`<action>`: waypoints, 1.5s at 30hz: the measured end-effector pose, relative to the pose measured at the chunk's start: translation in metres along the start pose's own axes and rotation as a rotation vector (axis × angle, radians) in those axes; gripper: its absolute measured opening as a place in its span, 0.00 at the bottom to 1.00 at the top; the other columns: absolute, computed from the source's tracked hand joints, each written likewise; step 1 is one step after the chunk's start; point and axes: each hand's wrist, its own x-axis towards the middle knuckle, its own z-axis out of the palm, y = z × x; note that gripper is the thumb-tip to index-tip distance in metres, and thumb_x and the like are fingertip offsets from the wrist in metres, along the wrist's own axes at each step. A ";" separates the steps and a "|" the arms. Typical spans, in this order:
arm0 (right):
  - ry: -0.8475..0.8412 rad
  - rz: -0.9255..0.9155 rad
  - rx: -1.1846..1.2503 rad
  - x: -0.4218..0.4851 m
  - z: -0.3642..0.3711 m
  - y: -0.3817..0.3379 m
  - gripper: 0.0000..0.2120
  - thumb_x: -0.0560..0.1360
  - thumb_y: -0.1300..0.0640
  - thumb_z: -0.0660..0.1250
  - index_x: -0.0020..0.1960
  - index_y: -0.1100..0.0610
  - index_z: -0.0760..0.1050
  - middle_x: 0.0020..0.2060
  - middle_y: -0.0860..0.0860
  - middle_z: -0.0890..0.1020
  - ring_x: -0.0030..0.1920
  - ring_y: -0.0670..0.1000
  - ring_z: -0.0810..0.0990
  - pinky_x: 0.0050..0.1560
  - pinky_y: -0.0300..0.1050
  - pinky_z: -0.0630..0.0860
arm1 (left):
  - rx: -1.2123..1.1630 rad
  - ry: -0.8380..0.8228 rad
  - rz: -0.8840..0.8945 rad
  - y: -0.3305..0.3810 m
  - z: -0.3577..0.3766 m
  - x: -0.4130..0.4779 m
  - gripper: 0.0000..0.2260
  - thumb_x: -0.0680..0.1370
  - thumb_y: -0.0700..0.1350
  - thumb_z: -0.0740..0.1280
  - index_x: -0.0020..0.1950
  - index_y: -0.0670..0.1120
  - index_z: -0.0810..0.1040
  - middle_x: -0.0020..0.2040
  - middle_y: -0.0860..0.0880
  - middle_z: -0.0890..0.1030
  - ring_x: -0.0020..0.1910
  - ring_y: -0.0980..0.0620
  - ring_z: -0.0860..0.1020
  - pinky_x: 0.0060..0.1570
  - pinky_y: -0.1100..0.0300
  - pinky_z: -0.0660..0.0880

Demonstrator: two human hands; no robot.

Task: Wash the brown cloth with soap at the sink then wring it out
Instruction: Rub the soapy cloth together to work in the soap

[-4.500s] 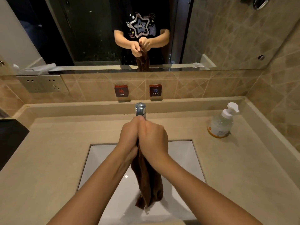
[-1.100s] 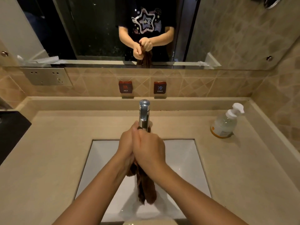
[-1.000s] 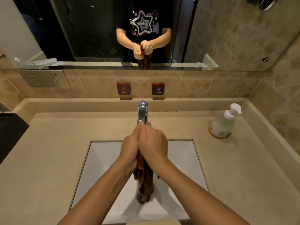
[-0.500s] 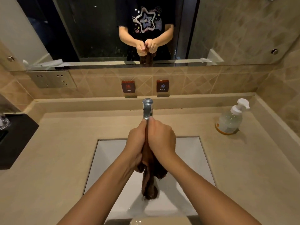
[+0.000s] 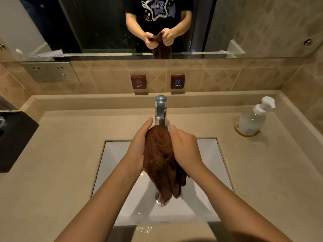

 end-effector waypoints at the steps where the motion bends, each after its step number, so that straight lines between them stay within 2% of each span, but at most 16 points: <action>1: -0.007 -0.092 -0.166 -0.006 0.008 0.000 0.24 0.80 0.47 0.51 0.27 0.51 0.64 0.23 0.47 0.69 0.25 0.47 0.68 0.30 0.42 0.63 | 0.017 0.023 0.016 -0.005 -0.001 0.004 0.25 0.75 0.59 0.64 0.64 0.42 0.77 0.44 0.46 0.77 0.44 0.49 0.77 0.47 0.57 0.75; 2: 0.010 -0.156 -0.314 -0.010 0.018 -0.001 0.24 0.80 0.46 0.48 0.30 0.52 0.68 0.24 0.48 0.72 0.26 0.49 0.70 0.29 0.43 0.64 | 0.056 0.063 0.034 -0.011 -0.003 0.008 0.23 0.76 0.58 0.65 0.62 0.43 0.79 0.42 0.47 0.77 0.41 0.51 0.77 0.43 0.59 0.75; 4: 0.096 -0.131 -0.462 -0.006 0.033 0.001 0.26 0.79 0.45 0.46 0.35 0.56 0.75 0.27 0.52 0.78 0.28 0.51 0.72 0.31 0.42 0.65 | 0.174 0.158 0.083 -0.025 -0.006 0.016 0.17 0.76 0.57 0.66 0.49 0.45 0.83 0.36 0.47 0.79 0.34 0.53 0.78 0.36 0.60 0.75; 8: 0.131 0.128 -0.183 0.020 0.034 0.015 0.22 0.81 0.48 0.49 0.31 0.52 0.68 0.31 0.52 0.77 0.34 0.52 0.77 0.32 0.42 0.65 | 0.360 0.208 0.083 -0.034 -0.012 0.016 0.22 0.77 0.59 0.63 0.49 0.41 0.84 0.44 0.40 0.85 0.44 0.45 0.84 0.47 0.53 0.78; 11: 0.128 0.166 -0.245 0.013 0.043 0.014 0.23 0.81 0.48 0.48 0.36 0.56 0.73 0.31 0.52 0.77 0.34 0.51 0.77 0.30 0.42 0.66 | 0.400 0.214 0.118 -0.022 -0.020 0.017 0.20 0.77 0.57 0.64 0.43 0.42 0.85 0.37 0.43 0.85 0.36 0.48 0.83 0.40 0.56 0.77; 15: 0.178 -0.099 -0.531 -0.011 0.069 0.005 0.20 0.79 0.51 0.53 0.36 0.56 0.76 0.29 0.50 0.80 0.28 0.47 0.74 0.27 0.38 0.64 | 0.268 0.288 0.086 -0.012 -0.023 0.026 0.20 0.77 0.53 0.65 0.28 0.45 0.73 0.22 0.49 0.73 0.22 0.54 0.72 0.32 0.57 0.68; 18: 0.121 0.098 -0.433 0.011 0.058 0.002 0.23 0.81 0.48 0.49 0.45 0.59 0.79 0.40 0.54 0.83 0.38 0.51 0.79 0.37 0.43 0.70 | 0.293 0.253 0.088 -0.022 -0.020 0.025 0.17 0.78 0.52 0.65 0.34 0.43 0.78 0.28 0.45 0.79 0.29 0.51 0.77 0.35 0.57 0.72; 22: 0.202 0.196 -0.287 0.028 0.042 0.016 0.26 0.81 0.48 0.47 0.43 0.60 0.77 0.39 0.57 0.83 0.38 0.54 0.79 0.36 0.43 0.70 | 0.397 0.210 0.105 -0.020 -0.016 0.022 0.20 0.78 0.56 0.64 0.47 0.39 0.84 0.42 0.39 0.85 0.40 0.45 0.82 0.40 0.56 0.76; 26: 0.081 0.133 -0.523 -0.006 0.071 0.004 0.25 0.78 0.52 0.47 0.37 0.58 0.79 0.27 0.52 0.81 0.27 0.48 0.77 0.28 0.40 0.64 | 0.359 0.231 0.135 -0.013 -0.026 0.030 0.17 0.78 0.52 0.64 0.34 0.43 0.76 0.25 0.48 0.77 0.26 0.52 0.75 0.33 0.57 0.69; 28: 0.179 0.232 -0.498 0.000 0.072 0.009 0.21 0.78 0.55 0.54 0.31 0.57 0.78 0.22 0.50 0.77 0.23 0.48 0.76 0.24 0.39 0.62 | 0.316 0.222 0.091 -0.024 -0.030 0.030 0.16 0.78 0.50 0.64 0.33 0.45 0.76 0.26 0.48 0.77 0.25 0.54 0.75 0.35 0.56 0.70; 30: 0.201 0.218 -0.333 0.016 0.066 0.026 0.23 0.81 0.52 0.51 0.30 0.55 0.71 0.28 0.53 0.78 0.32 0.53 0.78 0.31 0.41 0.66 | 0.347 0.220 0.046 -0.039 -0.037 0.028 0.16 0.78 0.51 0.65 0.35 0.44 0.82 0.32 0.45 0.81 0.33 0.50 0.80 0.40 0.55 0.74; 32: 0.179 0.327 -0.173 0.016 0.065 0.042 0.24 0.81 0.49 0.48 0.31 0.56 0.70 0.32 0.55 0.79 0.36 0.55 0.78 0.35 0.43 0.69 | 0.385 0.234 0.020 -0.045 -0.045 0.027 0.17 0.79 0.53 0.63 0.40 0.43 0.83 0.33 0.46 0.83 0.34 0.50 0.81 0.37 0.59 0.76; 37: -0.009 0.268 -0.295 -0.028 0.094 0.044 0.16 0.81 0.53 0.51 0.49 0.59 0.75 0.38 0.52 0.77 0.41 0.51 0.76 0.42 0.44 0.71 | 0.330 0.345 -0.048 -0.053 -0.069 0.050 0.18 0.79 0.50 0.64 0.32 0.44 0.74 0.25 0.48 0.76 0.29 0.51 0.74 0.35 0.59 0.71; 40: 0.067 0.430 -0.207 0.011 0.094 0.076 0.23 0.81 0.48 0.49 0.36 0.57 0.74 0.35 0.52 0.78 0.41 0.53 0.77 0.37 0.43 0.70 | 0.342 0.338 -0.060 -0.075 -0.071 0.052 0.13 0.79 0.48 0.64 0.39 0.43 0.80 0.35 0.45 0.81 0.37 0.49 0.80 0.42 0.55 0.77; 42: 0.098 0.523 -0.089 0.020 0.093 0.096 0.24 0.81 0.47 0.50 0.31 0.55 0.70 0.31 0.50 0.75 0.39 0.52 0.76 0.32 0.41 0.65 | 0.339 0.354 -0.065 -0.081 -0.075 0.053 0.14 0.79 0.51 0.63 0.41 0.44 0.82 0.34 0.46 0.83 0.36 0.49 0.82 0.40 0.57 0.78; 45: -0.079 0.474 -0.152 -0.012 0.099 0.096 0.21 0.81 0.48 0.49 0.41 0.58 0.76 0.37 0.52 0.79 0.42 0.54 0.78 0.41 0.44 0.72 | 0.333 0.406 -0.058 -0.080 -0.087 0.068 0.16 0.80 0.51 0.63 0.36 0.45 0.78 0.26 0.49 0.80 0.31 0.52 0.79 0.35 0.59 0.75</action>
